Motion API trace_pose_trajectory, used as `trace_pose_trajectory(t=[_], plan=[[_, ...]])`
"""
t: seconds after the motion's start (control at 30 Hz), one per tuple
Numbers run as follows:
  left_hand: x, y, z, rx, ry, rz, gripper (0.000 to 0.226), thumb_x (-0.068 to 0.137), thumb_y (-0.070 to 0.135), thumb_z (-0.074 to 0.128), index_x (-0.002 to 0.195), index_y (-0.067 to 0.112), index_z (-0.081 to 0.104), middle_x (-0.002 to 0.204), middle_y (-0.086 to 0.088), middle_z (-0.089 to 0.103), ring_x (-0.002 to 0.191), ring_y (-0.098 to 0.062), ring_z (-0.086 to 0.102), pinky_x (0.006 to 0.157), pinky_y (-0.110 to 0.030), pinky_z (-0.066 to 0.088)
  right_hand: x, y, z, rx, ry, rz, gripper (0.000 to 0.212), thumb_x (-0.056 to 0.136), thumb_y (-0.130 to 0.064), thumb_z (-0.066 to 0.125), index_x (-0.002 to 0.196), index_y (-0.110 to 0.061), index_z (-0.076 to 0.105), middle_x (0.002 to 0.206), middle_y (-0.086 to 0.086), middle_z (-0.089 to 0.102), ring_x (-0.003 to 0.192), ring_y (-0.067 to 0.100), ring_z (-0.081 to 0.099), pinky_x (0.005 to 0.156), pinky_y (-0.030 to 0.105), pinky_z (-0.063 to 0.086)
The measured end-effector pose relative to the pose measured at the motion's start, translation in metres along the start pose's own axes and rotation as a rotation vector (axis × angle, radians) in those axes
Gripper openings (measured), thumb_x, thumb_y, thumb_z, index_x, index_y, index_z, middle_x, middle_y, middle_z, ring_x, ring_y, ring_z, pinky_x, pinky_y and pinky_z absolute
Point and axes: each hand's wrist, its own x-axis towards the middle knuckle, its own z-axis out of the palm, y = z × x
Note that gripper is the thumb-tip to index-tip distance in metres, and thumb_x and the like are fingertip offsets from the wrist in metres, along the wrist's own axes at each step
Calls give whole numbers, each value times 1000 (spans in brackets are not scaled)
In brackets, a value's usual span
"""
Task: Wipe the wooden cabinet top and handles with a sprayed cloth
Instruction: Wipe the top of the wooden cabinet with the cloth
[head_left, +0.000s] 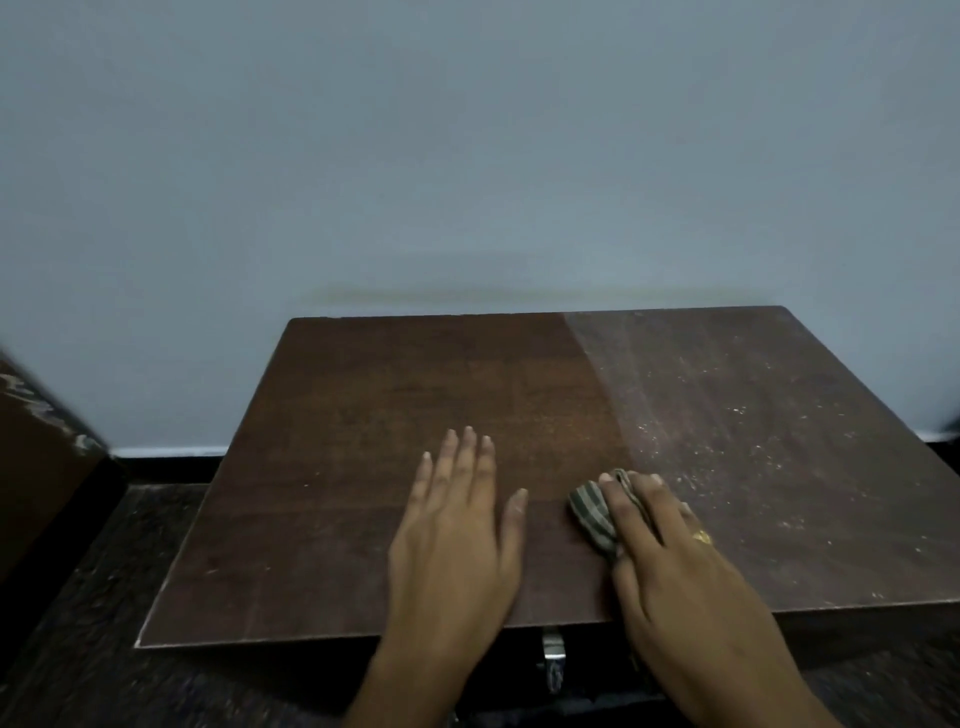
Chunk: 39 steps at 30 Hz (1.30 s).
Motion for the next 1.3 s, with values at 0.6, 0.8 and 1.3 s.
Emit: trace_pose_trajectory(t=[0.6,0.8,1.3], plan=[[4,-4,10,3,-92,-15,69,92,50,10,128,6,49,136,-11,49,129,-21,36,105,-28,17,169,9,-6,108,-35,-33,50,100,-25,26,148,-12,20,154,10,20,141,29,21,113,39,23],[7,-7,11,-32,-30,23,66,92,49,18,124,4,53,133,-12,52,127,-24,41,104,-34,25,243,22,-10,122,-59,-24,47,99,-22,25,142,-3,29,145,19,31,133,33,29,110,41,28],[5,-3,7,-15,-37,3,64,87,50,27,126,4,51,135,-12,50,129,-24,36,104,-30,21,91,34,-17,106,11,16,52,100,-26,25,150,-18,14,155,1,16,143,21,19,114,33,24]])
